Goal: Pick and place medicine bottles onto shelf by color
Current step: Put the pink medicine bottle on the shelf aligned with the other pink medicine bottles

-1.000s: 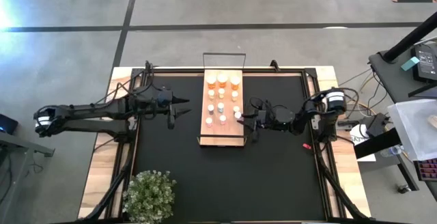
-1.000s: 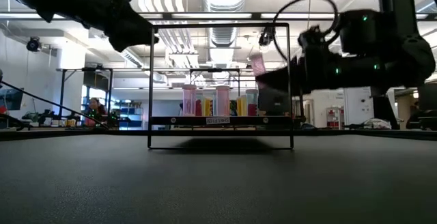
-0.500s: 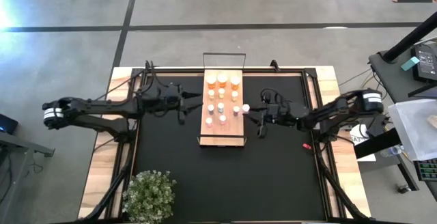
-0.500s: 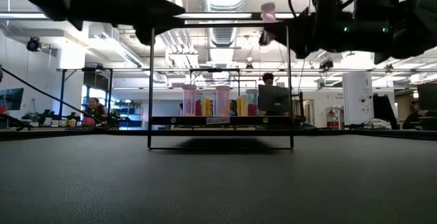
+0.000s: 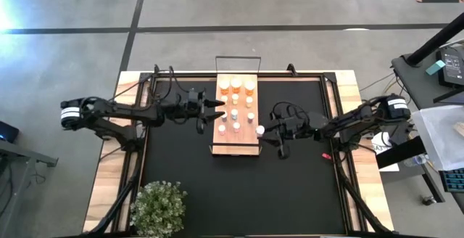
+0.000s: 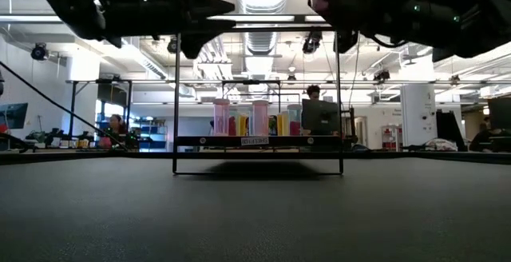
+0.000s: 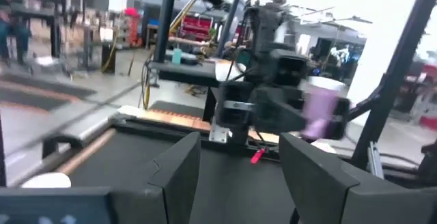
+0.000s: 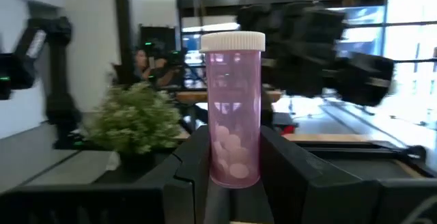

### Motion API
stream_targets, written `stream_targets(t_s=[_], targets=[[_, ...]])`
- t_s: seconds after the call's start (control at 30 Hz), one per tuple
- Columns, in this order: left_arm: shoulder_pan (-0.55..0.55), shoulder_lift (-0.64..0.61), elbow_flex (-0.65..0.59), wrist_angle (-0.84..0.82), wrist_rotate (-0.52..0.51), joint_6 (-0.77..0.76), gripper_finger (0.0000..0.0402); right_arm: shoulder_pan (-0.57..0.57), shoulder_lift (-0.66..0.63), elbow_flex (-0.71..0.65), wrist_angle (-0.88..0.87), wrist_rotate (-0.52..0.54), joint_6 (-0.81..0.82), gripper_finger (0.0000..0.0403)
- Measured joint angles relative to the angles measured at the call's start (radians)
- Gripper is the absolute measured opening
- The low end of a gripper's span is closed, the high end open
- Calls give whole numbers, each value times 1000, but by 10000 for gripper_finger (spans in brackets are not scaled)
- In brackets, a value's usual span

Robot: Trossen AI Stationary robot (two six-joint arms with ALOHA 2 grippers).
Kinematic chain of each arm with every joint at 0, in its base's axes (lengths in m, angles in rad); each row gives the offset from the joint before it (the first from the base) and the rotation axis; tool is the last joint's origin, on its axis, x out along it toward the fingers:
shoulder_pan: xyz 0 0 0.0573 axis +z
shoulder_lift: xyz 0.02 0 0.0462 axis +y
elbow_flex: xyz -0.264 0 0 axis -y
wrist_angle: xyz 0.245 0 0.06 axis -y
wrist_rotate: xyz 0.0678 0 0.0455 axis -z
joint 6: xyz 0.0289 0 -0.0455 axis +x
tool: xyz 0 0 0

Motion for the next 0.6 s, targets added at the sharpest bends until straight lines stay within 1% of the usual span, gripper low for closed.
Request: stream_targets(t_s=[0.07, 0.23, 0.37, 0.5, 0.6], targets=[[-1, 34, 11, 24, 0, -38, 183, 35, 25, 21, 0, -1, -1, 100], [-21, 111, 26, 159, 0, -32, 183, 133, 103, 94, -1, -1, -58, 100], [-58, 165, 41, 228, 0, 80, 183, 172, 157, 165, -1, 6, -118, 100], [-123, 197, 48, 225, 11, 242, 183, 164, 185, 223, -4, 8, -115, 100], [-164, 196, 51, 221, 14, 300, 183, 145, 189, 242, -24, 12, -101, 100]])
